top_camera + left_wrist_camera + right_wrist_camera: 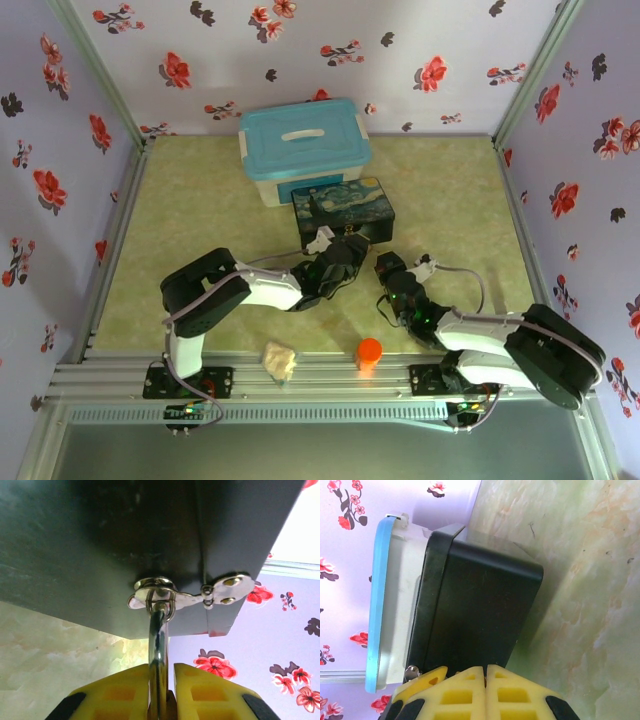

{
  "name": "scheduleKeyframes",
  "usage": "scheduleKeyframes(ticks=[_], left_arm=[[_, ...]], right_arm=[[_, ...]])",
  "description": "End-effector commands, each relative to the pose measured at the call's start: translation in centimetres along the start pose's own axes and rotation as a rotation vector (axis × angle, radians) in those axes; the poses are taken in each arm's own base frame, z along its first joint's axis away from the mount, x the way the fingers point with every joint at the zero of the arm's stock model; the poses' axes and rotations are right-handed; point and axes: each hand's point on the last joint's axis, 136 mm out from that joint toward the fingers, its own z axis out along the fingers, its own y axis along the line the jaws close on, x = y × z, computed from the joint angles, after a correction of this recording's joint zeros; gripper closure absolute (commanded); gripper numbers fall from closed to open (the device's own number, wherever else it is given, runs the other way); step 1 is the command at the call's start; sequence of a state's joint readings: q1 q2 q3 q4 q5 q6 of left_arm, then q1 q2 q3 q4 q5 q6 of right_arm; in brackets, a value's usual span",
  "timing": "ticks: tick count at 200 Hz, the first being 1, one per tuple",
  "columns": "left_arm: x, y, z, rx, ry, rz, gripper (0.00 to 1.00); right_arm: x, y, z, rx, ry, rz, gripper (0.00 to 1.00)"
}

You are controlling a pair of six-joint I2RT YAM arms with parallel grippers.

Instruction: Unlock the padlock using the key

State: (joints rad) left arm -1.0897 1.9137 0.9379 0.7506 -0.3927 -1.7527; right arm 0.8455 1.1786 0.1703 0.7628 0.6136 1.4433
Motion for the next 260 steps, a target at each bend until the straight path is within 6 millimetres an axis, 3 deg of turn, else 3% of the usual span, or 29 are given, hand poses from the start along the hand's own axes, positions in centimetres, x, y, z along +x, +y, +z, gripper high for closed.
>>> scheduleKeyframes(ticks=[1, 127, 168, 260], left_arm=[[0.1, -2.5, 0.4, 0.083, -0.005, -0.037, 1.0], [0.1, -1.9, 1.1, 0.066, -0.017, -0.03, 1.0], [0.3, -3.0, 1.0, 0.092, -0.008, -0.036, 1.0], [0.2, -3.3, 0.8, 0.101, -0.015, -0.026, 1.0]], right_arm=[[-0.1, 1.8, 0.0, -0.049, -0.018, 0.008, 1.0], [-1.1, 1.2, -1.2, -0.034, -0.052, 0.02, 1.0], [-0.8, 1.3, -1.0, -0.05, -0.043, 0.031, 1.0], [-1.4, -0.1, -1.5, 0.003, -0.062, 0.022, 1.0]])
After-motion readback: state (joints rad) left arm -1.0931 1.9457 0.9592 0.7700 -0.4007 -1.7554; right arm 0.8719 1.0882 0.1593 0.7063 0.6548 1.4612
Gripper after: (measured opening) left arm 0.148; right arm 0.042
